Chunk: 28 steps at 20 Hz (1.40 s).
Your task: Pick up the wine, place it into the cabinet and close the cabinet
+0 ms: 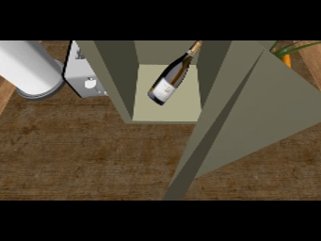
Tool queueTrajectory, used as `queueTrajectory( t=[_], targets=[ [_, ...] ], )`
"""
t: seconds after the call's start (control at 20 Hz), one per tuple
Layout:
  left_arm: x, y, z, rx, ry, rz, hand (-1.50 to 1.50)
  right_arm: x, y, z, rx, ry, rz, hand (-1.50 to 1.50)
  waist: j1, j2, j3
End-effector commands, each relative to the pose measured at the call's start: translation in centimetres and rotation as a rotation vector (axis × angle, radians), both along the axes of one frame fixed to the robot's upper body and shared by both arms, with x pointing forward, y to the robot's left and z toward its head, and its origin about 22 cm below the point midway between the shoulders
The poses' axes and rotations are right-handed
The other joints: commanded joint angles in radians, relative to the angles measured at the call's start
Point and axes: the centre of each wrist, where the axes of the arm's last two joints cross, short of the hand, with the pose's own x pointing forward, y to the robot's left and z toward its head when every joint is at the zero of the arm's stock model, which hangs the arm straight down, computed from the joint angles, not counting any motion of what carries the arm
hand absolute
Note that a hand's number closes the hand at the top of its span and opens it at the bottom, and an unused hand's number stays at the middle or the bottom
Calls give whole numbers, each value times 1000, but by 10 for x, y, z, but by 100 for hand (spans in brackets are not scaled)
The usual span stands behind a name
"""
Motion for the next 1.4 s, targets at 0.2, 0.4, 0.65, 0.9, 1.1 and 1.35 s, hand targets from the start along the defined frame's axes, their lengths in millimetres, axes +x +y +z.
queueTrajectory(
  t=[0.2,0.4,0.65,0.9,1.1,1.35],
  targets=[
    [10,13,9,-11,17,-41,-150,-16,41,9,12,-120,116,150,7,3,-1],
    [16,14,8,-46,6,-45,-150,-3,55,7,11,-157,54,150,9,6,-2],
    [8,-3,1,-62,12,-61,-150,6,68,10,-9,-183,33,150,16,6,0],
    [20,2,12,-57,21,-79,-150,34,67,36,55,-137,33,150,37,15,-1],
    [27,0,6,-83,7,-89,-150,63,86,52,44,-151,18,150,41,17,-1],
    [32,0,24,-90,11,-45,-150,95,117,72,18,-177,-9,150,25,12,2]
  ],
)
